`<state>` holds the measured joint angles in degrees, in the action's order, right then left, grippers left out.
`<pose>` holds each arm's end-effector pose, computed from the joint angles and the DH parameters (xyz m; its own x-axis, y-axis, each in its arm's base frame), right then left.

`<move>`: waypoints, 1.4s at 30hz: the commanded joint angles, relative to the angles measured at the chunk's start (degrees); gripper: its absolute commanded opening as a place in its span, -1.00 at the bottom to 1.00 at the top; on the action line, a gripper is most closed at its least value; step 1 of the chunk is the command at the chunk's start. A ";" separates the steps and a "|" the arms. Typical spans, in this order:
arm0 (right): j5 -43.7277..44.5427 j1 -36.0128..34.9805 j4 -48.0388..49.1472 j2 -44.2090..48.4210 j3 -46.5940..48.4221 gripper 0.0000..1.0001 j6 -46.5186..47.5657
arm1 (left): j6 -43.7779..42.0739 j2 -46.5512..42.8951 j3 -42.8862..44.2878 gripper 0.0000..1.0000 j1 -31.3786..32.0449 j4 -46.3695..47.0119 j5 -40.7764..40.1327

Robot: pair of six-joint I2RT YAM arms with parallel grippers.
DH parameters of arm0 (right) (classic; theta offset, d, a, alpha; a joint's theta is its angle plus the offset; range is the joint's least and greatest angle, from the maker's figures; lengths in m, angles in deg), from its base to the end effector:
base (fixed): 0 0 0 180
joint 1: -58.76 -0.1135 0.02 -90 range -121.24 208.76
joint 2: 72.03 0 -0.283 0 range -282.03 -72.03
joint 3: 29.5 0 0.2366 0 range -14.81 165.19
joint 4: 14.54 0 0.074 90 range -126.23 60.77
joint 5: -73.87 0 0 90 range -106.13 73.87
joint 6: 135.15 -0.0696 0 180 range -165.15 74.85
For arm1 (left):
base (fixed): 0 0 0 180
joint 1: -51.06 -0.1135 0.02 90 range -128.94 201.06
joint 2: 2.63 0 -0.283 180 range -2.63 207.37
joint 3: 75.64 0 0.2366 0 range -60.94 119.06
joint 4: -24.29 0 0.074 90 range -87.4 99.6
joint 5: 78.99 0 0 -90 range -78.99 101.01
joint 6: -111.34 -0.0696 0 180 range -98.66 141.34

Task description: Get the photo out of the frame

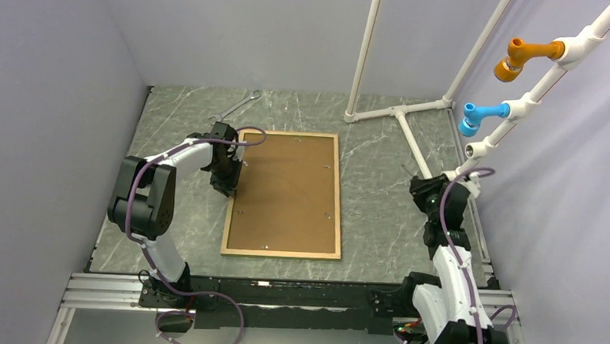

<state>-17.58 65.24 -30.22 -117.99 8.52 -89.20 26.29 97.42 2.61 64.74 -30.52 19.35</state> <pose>0.1881 -0.0196 0.2267 -0.2237 0.7249 -0.6515 0.3413 0.6844 0.6443 0.3106 -0.0860 0.1653 -0.9647 0.1469 -0.2185 0.1841 0.9697 -0.1606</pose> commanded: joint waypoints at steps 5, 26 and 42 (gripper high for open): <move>-1.01 10.35 3.01 0.20 -7.49 -1.00 -12.58 | -3.72 0.26 1.08 -1.00 0.00 -1.94 1.42; -5.62 17.11 7.86 -6.86 -14.85 -0.19 -14.56 | -3.77 -0.80 1.27 -1.00 -0.04 -1.98 2.52; -5.72 17.38 7.64 -11.35 -13.28 0.67 -8.74 | -3.81 -2.36 1.23 -1.00 -0.02 -1.89 3.25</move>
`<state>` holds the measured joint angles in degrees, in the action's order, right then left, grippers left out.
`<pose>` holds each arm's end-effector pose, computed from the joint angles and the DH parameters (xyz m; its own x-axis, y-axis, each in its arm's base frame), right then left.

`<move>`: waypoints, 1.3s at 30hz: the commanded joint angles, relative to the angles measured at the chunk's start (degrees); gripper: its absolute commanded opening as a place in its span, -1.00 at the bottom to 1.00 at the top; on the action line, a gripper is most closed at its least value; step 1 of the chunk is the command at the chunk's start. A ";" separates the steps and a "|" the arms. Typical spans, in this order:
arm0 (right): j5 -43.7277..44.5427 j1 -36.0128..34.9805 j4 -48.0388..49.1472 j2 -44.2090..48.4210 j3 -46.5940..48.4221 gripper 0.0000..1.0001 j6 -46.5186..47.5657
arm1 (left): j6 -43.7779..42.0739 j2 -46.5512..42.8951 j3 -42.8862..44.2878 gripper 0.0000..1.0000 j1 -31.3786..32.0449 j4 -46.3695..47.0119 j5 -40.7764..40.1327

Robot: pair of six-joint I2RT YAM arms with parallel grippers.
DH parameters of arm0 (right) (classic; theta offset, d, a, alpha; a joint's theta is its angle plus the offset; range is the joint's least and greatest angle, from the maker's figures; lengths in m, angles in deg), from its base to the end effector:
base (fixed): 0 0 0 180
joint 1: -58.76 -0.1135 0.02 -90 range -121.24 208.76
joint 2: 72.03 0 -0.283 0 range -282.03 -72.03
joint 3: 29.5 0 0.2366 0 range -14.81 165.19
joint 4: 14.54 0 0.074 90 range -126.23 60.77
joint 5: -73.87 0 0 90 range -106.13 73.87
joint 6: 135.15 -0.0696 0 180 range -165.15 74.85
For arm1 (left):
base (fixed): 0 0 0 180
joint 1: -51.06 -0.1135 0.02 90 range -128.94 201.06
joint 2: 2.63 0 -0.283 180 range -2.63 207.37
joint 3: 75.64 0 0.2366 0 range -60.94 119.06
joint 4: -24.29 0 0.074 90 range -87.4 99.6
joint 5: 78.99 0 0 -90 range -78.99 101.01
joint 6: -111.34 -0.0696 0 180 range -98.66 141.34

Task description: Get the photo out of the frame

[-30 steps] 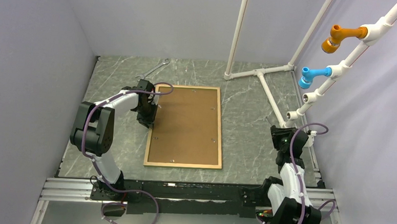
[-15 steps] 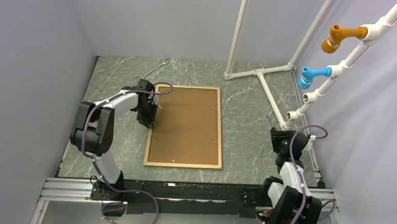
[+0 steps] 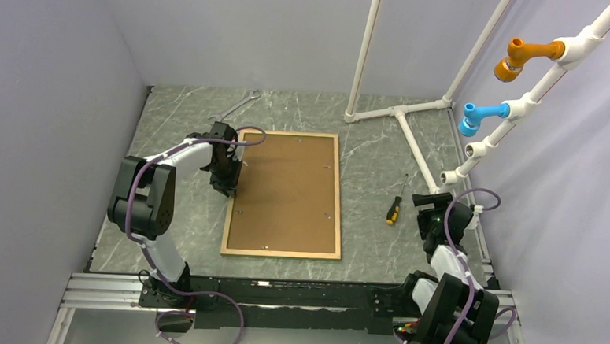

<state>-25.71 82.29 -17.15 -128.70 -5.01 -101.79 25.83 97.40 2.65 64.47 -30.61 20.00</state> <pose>0.1714 -0.0620 0.1426 -0.0635 0.9259 -0.3723 0.5845 0.3369 0.7381 0.3107 -0.0853 0.1657 -0.9642 0.1504 -0.2185 0.1893 0.9672 -0.1697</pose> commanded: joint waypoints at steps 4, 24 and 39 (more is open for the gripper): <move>4.75 -0.93 -11.63 0.13 4.43 0.74 9.23 | -3.38 -2.72 0.93 -1.00 0.27 -1.50 3.00; 3.00 -38.62 -11.73 -26.88 34.55 0.53 23.92 | -3.52 -1.23 1.70 -1.00 0.21 -1.98 3.70; 11.42 -44.51 -19.08 -41.69 46.69 0.59 21.87 | -3.57 -0.54 2.56 -1.00 0.17 -2.11 4.25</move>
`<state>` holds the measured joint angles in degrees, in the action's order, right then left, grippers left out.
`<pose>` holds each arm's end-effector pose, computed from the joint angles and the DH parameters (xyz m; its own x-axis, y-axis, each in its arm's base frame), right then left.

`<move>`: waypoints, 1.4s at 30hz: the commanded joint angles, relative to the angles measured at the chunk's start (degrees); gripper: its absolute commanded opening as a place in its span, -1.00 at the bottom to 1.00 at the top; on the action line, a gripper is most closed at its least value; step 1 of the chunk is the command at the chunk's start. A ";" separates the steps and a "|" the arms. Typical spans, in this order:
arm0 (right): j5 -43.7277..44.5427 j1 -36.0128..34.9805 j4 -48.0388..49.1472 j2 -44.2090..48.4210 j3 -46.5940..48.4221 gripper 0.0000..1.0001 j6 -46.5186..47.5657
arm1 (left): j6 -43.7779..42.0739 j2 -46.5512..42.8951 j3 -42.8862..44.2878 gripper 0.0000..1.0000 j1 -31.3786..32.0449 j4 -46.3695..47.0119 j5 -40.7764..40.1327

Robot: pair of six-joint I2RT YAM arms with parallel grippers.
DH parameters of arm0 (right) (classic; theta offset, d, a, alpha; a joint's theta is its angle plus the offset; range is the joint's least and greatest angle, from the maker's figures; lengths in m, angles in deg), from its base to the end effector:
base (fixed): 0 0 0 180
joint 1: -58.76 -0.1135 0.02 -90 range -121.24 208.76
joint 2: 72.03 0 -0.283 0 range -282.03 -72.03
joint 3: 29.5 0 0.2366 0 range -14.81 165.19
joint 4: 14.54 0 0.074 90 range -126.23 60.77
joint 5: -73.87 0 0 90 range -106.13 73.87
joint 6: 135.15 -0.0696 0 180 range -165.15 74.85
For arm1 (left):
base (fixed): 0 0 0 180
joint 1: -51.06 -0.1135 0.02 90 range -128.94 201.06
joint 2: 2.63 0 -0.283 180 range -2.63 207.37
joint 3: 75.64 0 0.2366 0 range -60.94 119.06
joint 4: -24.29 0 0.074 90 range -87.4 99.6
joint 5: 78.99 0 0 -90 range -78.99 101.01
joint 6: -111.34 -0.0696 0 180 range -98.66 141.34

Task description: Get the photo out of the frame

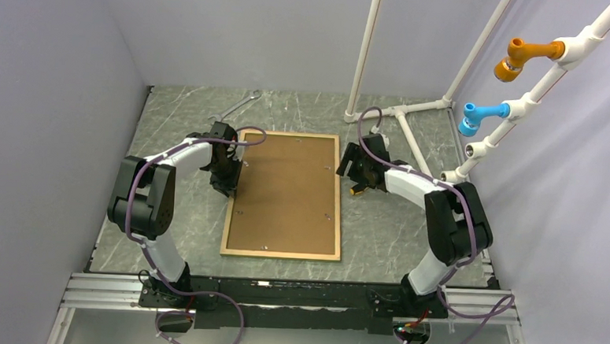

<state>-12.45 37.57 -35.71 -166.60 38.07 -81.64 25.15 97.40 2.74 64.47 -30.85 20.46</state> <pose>0.3271 0.1220 0.1813 -0.7493 0.3460 -0.5646 0.1552 0.9207 0.3582 0.3104 -0.0857 0.1660 -0.9625 0.1621 -0.2174 0.2018 0.9637 -0.1747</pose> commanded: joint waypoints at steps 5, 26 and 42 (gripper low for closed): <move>-2.64 0.21 -5.07 -6.30 5.01 0.58 0.90 | -2.95 -0.81 2.30 -1.00 0.20 -1.88 3.72; 7.99 3.75 -13.70 22.89 -4.47 0.62 13.58 | -2.91 -0.53 2.32 -1.00 0.21 -1.83 3.95; 7.19 -16.62 -12.46 18.50 -5.65 0.75 7.74 | -2.59 -1.25 1.44 -1.00 0.16 -1.57 3.39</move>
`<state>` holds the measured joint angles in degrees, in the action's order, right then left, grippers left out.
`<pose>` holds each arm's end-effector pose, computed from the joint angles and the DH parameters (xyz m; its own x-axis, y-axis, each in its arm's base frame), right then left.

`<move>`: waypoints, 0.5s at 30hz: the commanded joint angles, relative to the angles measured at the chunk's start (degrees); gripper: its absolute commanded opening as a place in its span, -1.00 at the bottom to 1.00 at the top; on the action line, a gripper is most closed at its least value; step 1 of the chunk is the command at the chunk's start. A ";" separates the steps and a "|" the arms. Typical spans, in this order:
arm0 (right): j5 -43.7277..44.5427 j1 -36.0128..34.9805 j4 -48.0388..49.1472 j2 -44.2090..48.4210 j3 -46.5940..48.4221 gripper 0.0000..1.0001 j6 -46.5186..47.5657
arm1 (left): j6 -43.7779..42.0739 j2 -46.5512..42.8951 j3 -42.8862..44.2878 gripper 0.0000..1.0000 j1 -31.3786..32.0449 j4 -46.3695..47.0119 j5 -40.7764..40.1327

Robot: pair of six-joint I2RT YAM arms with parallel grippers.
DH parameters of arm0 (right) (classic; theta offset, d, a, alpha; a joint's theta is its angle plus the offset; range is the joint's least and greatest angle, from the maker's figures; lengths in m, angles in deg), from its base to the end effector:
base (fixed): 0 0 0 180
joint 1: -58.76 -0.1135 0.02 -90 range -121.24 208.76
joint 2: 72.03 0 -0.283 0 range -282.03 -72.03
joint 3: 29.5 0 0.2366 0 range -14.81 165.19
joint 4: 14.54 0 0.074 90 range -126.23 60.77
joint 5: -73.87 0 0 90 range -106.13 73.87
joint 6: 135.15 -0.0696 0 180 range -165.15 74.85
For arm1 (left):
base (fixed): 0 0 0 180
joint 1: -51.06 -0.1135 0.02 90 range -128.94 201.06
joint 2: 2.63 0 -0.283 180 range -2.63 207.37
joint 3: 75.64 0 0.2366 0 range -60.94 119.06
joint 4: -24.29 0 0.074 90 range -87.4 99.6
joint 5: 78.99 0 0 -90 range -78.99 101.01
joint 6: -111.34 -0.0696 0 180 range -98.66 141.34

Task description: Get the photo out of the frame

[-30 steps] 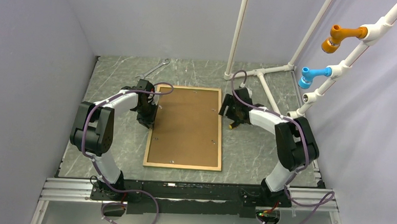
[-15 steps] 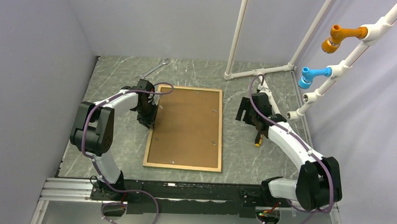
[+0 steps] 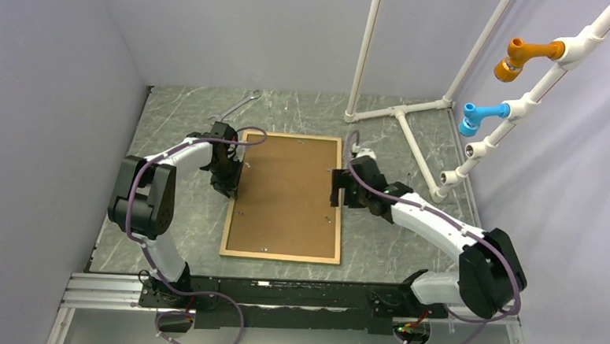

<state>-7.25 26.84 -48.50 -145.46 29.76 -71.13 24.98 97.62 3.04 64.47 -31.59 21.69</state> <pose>0.2297 0.1305 0.2205 -0.7587 0.0373 -0.6504 -0.1141 0.9753 0.1890 0.3096 -0.0871 0.1660 -0.9645 0.1658 -0.2054 0.2063 0.9590 -0.1943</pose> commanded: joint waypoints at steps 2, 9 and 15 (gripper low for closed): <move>3.06 -9.08 0.30 -4.08 4.13 0.81 -3.53 | -2.42 -1.41 0.97 -1.00 0.21 -0.93 2.11; -1.54 -8.16 3.16 -5.98 2.69 0.67 -3.79 | -1.98 -1.70 0.18 -1.00 0.21 -0.75 0.62; -8.10 -2.92 8.46 -4.46 -2.22 0.36 -3.69 | -1.29 -3.55 -0.26 -0.55 0.13 -0.01 -0.93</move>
<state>-10.68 20.72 -45.15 -151.49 30.14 -74.38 25.11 97.59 3.04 64.47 -31.55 21.23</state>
